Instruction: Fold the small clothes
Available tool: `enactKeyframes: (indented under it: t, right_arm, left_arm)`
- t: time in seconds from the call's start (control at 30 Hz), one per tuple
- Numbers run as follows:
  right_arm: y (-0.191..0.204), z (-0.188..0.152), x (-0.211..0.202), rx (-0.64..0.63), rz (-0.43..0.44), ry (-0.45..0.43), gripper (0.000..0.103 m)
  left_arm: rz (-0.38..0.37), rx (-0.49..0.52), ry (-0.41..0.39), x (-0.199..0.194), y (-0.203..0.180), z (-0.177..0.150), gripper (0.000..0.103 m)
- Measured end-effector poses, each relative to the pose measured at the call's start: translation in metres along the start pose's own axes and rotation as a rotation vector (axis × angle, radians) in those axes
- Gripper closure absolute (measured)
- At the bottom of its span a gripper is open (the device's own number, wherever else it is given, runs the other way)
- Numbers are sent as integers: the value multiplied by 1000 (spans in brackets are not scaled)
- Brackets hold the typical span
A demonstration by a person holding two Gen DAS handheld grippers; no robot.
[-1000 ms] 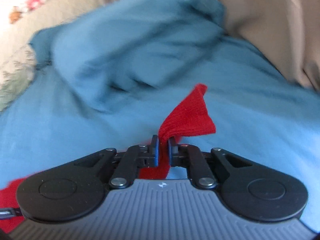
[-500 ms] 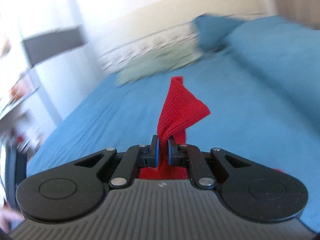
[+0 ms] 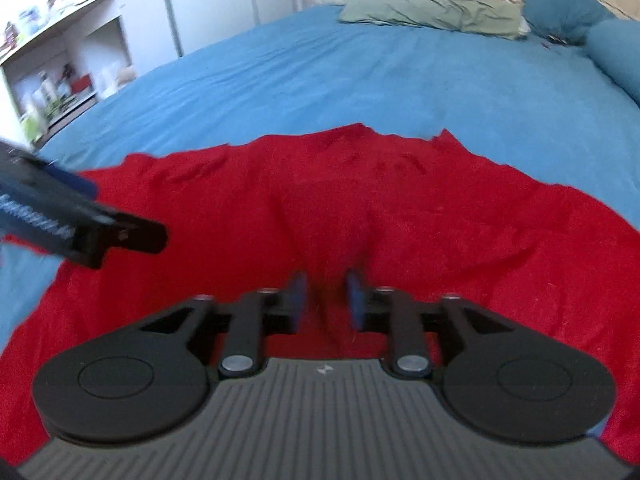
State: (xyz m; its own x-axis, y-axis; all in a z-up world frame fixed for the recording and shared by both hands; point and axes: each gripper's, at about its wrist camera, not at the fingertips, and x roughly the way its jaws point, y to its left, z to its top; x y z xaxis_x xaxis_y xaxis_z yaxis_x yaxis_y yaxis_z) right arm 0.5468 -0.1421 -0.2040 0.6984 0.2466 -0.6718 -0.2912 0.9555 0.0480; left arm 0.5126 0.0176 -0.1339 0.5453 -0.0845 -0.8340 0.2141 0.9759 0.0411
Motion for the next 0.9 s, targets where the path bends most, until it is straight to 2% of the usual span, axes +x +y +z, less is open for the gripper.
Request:
enactKeyframes:
  t: [0.07,0.13,0.23,0.3,0.4,0.47,0.53,0.6,0.63,0.67,0.7,0.77,0.9]
  right_arm:
    - [3,-6,-20,-40,-19,-30,24]
    - [0,-12,-42,-64,-41,-30,23]
    - [-13,-21,-77,-41,-88,-36,17]
    - [-25,-30,-96,3,-127,-36,11]
    - [-40,-53,-120,74,-186,-17,11]
    - [-49,-71,-130,118,-223,-2,11]
    - [-59,-84,-140,159,-259,13,11]
    - [-69,-95,-143,201,-297,32,11]
    - [-74,-101,-143,225,-313,45,11]
    - [-76,-103,-143,242,-330,52,11]
    - [-81,-105,-143,260,-349,57,11]
    - [-88,-107,-140,281,-382,65,11]
    - [-100,-100,-131,290,-437,64,11]
  left_arm:
    - [-54,-1,-5,-3,-8,0,0]
    - [-121,-5,2,-1,-23,5,0]
    - [-182,2,10,8,-48,8,3]
    - [-198,-16,32,18,-61,8,12]
    - [-203,-82,69,34,-70,2,26]
    - [-173,-110,54,40,-74,1,27]
    - [-145,-123,23,39,-77,0,38]
    - [-124,-133,4,40,-79,3,63]
    - [-134,-141,-7,40,-79,4,70]
    - [-145,-147,-16,38,-78,4,94]
    - [-137,-142,-23,38,-79,7,99]
    - [-123,-130,-59,34,-82,13,99]
    - [-103,-137,-194,3,-75,28,99]
